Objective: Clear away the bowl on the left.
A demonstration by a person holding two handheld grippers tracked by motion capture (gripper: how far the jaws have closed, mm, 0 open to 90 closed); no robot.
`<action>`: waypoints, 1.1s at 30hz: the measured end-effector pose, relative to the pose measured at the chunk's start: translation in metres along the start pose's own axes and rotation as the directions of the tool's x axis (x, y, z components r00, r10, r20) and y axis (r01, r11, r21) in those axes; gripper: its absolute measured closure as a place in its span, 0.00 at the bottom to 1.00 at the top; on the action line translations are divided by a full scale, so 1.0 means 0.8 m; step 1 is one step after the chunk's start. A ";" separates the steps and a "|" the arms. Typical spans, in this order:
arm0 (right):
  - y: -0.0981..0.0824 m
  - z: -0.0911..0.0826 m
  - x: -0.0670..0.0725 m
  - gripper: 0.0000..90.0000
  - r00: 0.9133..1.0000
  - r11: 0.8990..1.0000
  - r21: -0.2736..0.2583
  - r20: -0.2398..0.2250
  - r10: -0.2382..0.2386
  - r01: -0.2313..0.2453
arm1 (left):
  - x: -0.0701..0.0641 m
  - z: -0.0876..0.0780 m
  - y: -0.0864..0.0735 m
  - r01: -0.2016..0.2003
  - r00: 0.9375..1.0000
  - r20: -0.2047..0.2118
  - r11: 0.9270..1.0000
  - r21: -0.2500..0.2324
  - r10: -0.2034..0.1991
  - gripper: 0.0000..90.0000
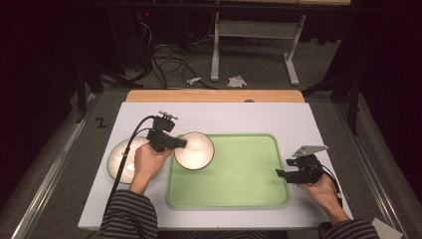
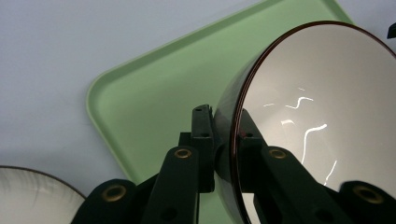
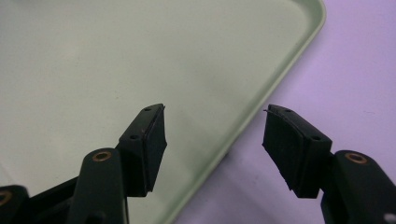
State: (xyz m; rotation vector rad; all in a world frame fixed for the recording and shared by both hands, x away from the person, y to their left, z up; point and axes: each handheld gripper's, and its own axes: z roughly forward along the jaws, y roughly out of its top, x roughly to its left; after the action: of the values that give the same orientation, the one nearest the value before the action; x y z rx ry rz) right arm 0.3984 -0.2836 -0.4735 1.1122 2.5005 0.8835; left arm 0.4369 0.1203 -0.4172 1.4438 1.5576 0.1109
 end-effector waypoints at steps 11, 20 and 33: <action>0.000 -0.001 -0.001 0.45 1.000 1.000 -0.003 -0.001 -0.003 0.003 | -0.024 0.026 -0.008 -0.012 0.999 0.031 0.999 0.044 0.011 0.92; 0.000 -0.001 -0.002 0.45 1.000 1.000 -0.002 -0.005 -0.004 0.004 | -0.044 0.054 -0.017 -0.034 0.999 0.045 0.995 0.091 0.030 0.92; 0.001 -0.001 -0.001 0.45 1.000 1.000 -0.009 -0.001 -0.006 0.006 | -0.053 0.085 -0.026 -0.026 0.999 0.032 0.992 0.124 0.022 0.92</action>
State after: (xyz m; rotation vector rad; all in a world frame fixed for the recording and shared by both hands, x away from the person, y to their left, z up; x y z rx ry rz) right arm 0.3985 -0.2841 -0.4725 1.1014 2.4976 0.8928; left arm 0.4610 0.0449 -0.4420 1.5545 1.5450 0.0055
